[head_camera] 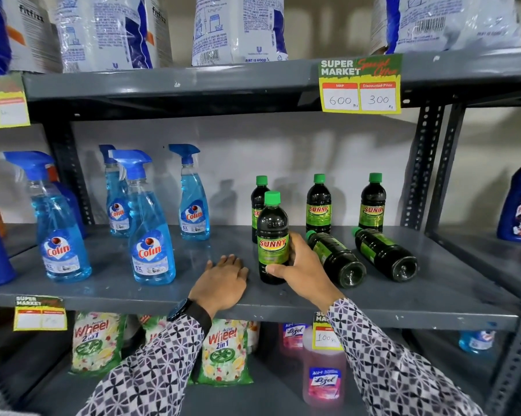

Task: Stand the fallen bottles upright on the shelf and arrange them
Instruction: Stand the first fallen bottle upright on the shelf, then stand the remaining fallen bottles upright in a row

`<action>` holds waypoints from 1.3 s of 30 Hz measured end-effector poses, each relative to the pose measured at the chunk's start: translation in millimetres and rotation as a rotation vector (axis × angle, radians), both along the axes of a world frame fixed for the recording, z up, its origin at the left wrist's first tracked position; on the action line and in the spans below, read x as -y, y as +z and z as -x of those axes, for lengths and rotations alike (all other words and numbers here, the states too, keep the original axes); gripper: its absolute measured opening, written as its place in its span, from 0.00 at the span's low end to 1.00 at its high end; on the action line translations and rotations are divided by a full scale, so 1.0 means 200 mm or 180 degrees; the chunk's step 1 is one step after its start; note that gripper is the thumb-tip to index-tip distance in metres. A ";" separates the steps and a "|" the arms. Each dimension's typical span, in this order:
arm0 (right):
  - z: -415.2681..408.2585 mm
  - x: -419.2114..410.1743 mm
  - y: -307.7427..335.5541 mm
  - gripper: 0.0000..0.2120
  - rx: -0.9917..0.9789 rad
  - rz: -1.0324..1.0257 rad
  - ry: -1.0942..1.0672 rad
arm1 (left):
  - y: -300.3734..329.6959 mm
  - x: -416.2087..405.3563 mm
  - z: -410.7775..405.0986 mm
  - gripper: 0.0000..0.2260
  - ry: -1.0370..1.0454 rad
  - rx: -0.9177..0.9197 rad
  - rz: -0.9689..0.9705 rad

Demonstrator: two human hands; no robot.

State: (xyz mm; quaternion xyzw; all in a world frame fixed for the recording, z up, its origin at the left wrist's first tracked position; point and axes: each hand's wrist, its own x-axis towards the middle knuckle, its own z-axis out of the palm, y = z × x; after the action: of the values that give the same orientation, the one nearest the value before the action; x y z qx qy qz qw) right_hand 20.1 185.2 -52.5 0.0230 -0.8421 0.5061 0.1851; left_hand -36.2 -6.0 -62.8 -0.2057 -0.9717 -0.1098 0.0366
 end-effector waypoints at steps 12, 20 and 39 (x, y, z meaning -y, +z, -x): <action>-0.15 -0.01 -0.07 0.32 -0.0204 0.0201 0.0414 | 0.01 0.00 -0.02 0.25 0.0012 -0.0035 0.0248; -0.21 0.01 -0.04 0.40 -0.0027 0.0320 0.0481 | 0.00 0.00 -0.01 0.25 -0.0007 -0.0027 0.0290; -0.09 -0.41 0.37 0.18 0.2144 0.0091 -0.0604 | 0.01 0.01 -0.03 0.24 -0.0067 -0.0014 0.0065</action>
State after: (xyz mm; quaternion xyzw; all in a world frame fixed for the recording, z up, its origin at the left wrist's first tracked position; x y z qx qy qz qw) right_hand 38.0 267.7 22.2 -0.2263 -0.8471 0.4776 -0.0567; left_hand -29.8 -7.2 -60.0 -0.2165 -0.9705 -0.0998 0.0355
